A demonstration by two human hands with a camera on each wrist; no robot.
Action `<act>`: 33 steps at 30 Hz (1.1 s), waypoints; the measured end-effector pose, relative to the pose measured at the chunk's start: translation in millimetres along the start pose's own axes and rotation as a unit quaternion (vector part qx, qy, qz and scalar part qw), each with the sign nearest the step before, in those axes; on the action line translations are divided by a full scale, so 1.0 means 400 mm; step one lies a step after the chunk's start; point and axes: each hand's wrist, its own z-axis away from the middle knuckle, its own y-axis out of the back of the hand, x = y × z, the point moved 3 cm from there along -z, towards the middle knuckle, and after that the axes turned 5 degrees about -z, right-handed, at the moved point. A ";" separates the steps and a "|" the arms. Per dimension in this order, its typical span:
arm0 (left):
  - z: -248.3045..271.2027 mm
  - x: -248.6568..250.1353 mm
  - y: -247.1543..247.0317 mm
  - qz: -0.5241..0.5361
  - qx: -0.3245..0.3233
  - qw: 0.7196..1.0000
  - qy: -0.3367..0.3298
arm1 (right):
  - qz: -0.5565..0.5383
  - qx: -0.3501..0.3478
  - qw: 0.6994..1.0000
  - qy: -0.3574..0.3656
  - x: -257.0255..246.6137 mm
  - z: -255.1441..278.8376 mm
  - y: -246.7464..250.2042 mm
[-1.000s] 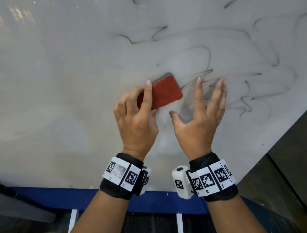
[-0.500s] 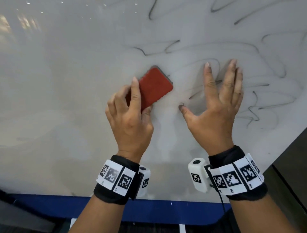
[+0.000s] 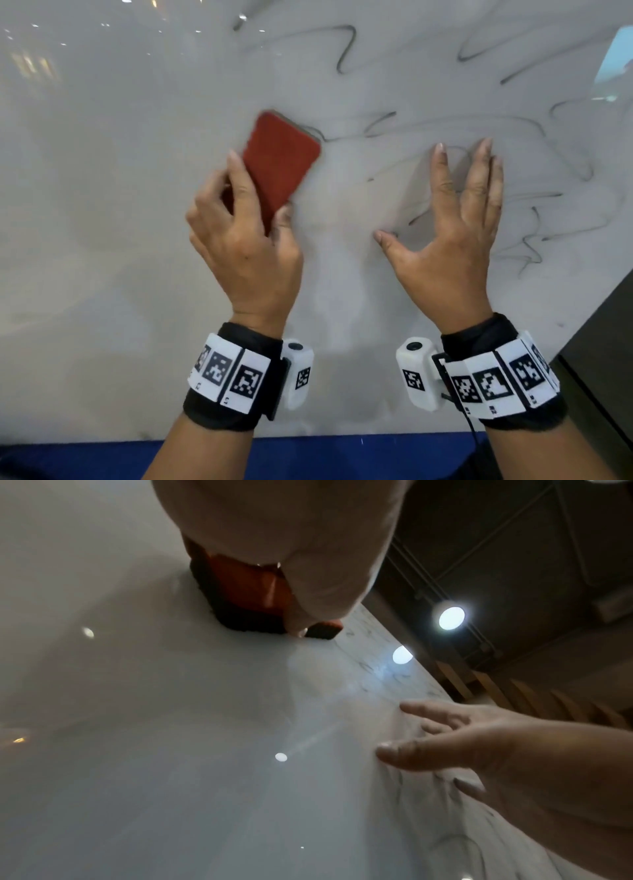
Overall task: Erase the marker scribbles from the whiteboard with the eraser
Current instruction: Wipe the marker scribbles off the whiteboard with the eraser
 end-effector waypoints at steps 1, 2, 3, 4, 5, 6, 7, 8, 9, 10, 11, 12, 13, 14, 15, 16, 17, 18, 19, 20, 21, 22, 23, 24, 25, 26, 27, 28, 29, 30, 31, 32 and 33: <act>-0.013 -0.001 0.003 0.003 0.004 1.000 0.012 | 0.003 0.001 1.000 0.000 0.000 0.000 0.000; -0.017 0.005 0.005 0.001 -0.001 1.000 0.002 | 0.005 0.003 1.000 0.001 0.000 0.001 0.000; -0.015 0.015 0.004 -0.004 -0.010 0.999 -0.030 | 0.006 0.006 1.000 0.000 -0.001 0.001 0.000; -0.008 0.024 0.001 -0.012 -0.021 0.997 -0.077 | 0.004 0.010 1.000 -0.001 -0.004 0.001 -0.001; 0.002 0.031 -0.003 -0.024 -0.035 0.991 -0.129 | 0.003 0.012 1.000 0.000 -0.009 0.001 -0.002; 0.009 0.033 -0.005 -0.033 -0.048 0.983 -0.173 | 0.006 0.011 1.000 0.005 -0.016 0.000 -0.002; 0.006 0.029 -0.005 -0.039 -0.056 0.977 -0.201 | 0.016 0.006 1.000 0.018 -0.023 -0.002 -0.004; -0.003 0.022 -0.002 -0.042 -0.056 0.975 -0.209 | 0.033 -0.003 0.999 0.034 -0.030 -0.006 -0.004; -0.019 0.013 0.003 -0.041 -0.048 0.979 -0.194 | 0.050 -0.013 0.997 0.052 -0.035 -0.013 -0.003; -0.039 0.003 0.009 -0.036 -0.035 0.986 -0.159 | 0.064 -0.023 0.996 0.065 -0.037 -0.021 0.001; -0.058 -0.008 0.016 -0.027 -0.022 0.993 -0.114 | 0.072 -0.029 0.994 0.072 -0.038 -0.031 0.006; -0.075 -0.015 0.022 -0.015 -0.012 0.997 -0.075 | 0.076 -0.030 0.994 0.073 -0.036 -0.041 0.013; -0.085 -0.017 0.025 -0.007 -0.008 0.998 -0.055 | 0.077 -0.030 0.994 0.071 -0.035 -0.049 0.019; -0.086 -0.016 0.027 -0.004 -0.012 0.998 -0.061 | 0.078 -0.031 0.994 0.067 -0.035 -0.055 0.022; -0.080 -0.010 0.025 -0.006 -0.023 0.996 -0.086 | 0.079 -0.031 0.994 0.064 -0.037 -0.057 0.022; -0.067 -0.001 0.019 -0.012 -0.035 0.992 -0.125 | 0.078 -0.028 0.995 0.061 -0.041 -0.057 0.020; -0.049 0.008 0.013 -0.019 -0.045 0.985 -0.166 | 0.076 -0.023 0.995 0.059 -0.045 -0.055 0.016; -0.031 0.016 0.006 -0.025 -0.052 0.978 -0.201 | 0.073 -0.021 0.996 0.056 -0.051 -0.053 0.011; -0.020 0.019 0.002 -0.029 -0.055 0.973 -0.222 | 0.069 -0.019 0.996 0.053 -0.057 -0.050 0.006; -0.016 0.018 -0.002 -0.030 -0.055 0.971 -0.229 | 0.066 -0.016 0.996 0.052 -0.061 -0.049 0.002; -0.021 0.015 -0.002 -0.029 -0.051 0.973 -0.224 | 0.064 -0.014 0.997 0.051 -0.064 -0.049 0.000; -0.032 0.012 0.000 -0.027 -0.046 0.977 -0.204 | 0.063 -0.013 0.997 0.051 -0.065 -0.049 0.000; -0.046 0.008 0.004 -0.021 -0.036 0.984 -0.173 | 0.063 -0.015 0.997 0.050 -0.066 -0.049 0.000; -0.063 0.005 0.010 -0.013 -0.023 0.990 -0.136 | 0.064 -0.017 0.997 0.049 -0.066 -0.049 0.001; -0.077 0.004 0.014 -0.004 -0.012 0.995 -0.102 | 0.064 -0.019 0.997 0.048 -0.066 -0.049 0.002; -0.088 0.006 0.017 0.001 -0.006 0.997 -0.082 | 0.065 -0.020 0.997 0.047 -0.065 -0.049 0.002; -0.091 0.011 0.016 0.002 -0.007 0.997 -0.083 | 0.067 -0.022 0.996 0.045 -0.064 -0.049 0.002; -0.087 0.018 0.012 -0.002 -0.012 0.994 -0.105 | 0.068 -0.022 0.996 0.044 -0.064 -0.049 0.002; -0.078 0.025 0.007 -0.010 -0.018 0.990 -0.142 | 0.068 -0.022 0.996 0.044 -0.065 -0.049 0.001; -0.066 0.029 0.002 -0.019 -0.026 0.982 -0.184 | 0.069 -0.022 0.996 0.043 -0.066 -0.049 0.000; -0.058 0.031 -0.001 -0.027 -0.032 0.975 -0.217 | 0.069 -0.022 0.996 0.042 -0.068 -0.048 -0.001; -0.058 0.029 -0.001 -0.032 -0.034 0.971 -0.235 | 0.068 -0.023 0.997 0.042 -0.070 -0.048 -0.001; -0.065 0.026 0.001 -0.033 -0.033 0.971 -0.235 | 0.070 -0.023 0.996 0.042 -0.071 -0.050 0.001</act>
